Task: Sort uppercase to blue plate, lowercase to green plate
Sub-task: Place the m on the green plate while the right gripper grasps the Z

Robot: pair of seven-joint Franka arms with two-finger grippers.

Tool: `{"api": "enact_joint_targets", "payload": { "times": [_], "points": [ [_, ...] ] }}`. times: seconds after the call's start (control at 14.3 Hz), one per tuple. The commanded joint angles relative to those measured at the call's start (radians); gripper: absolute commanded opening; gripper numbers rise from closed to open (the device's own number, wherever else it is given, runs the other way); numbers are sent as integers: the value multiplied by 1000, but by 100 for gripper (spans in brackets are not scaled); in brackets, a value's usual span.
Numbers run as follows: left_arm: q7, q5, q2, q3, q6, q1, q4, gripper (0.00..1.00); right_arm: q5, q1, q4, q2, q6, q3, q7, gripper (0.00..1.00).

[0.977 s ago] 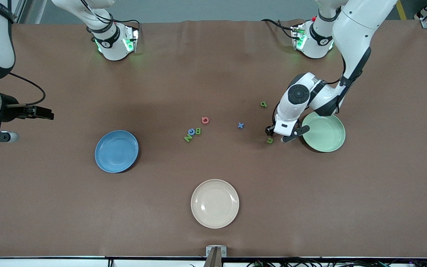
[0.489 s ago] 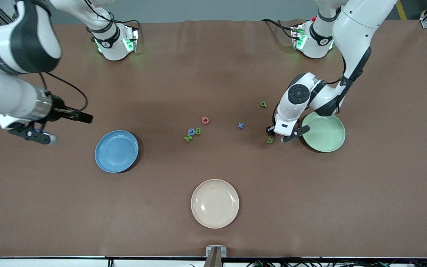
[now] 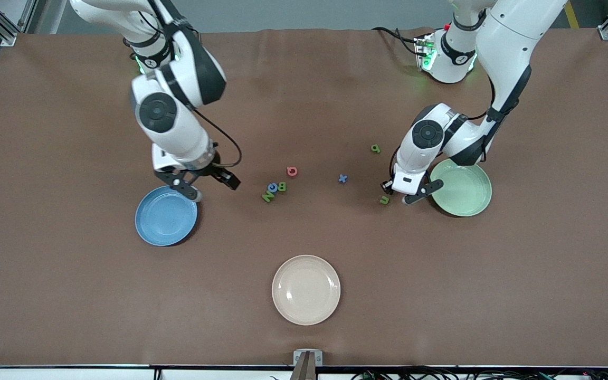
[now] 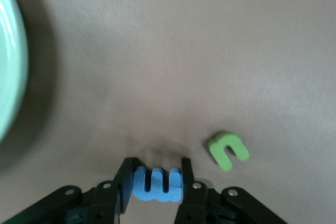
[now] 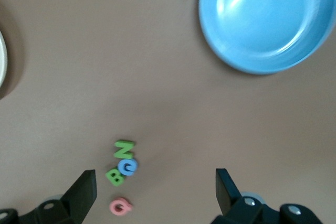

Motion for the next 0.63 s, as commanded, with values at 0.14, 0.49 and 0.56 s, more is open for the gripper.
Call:
{"api": "enact_joint_targets", "payload": {
  "times": [0.14, 0.49, 0.56],
  "points": [
    [102, 7, -150, -29, -144, 55, -22, 15, 60, 61, 13, 157, 182, -12, 45, 99],
    [382, 7, -184, -291, -218, 429, -60, 15, 55, 112, 42, 229, 206, -15, 72, 93],
    [448, 7, -184, -355, -238, 524, -66, 15, 49, 117, 59, 247, 206, -15, 91, 92]
  ]
}}
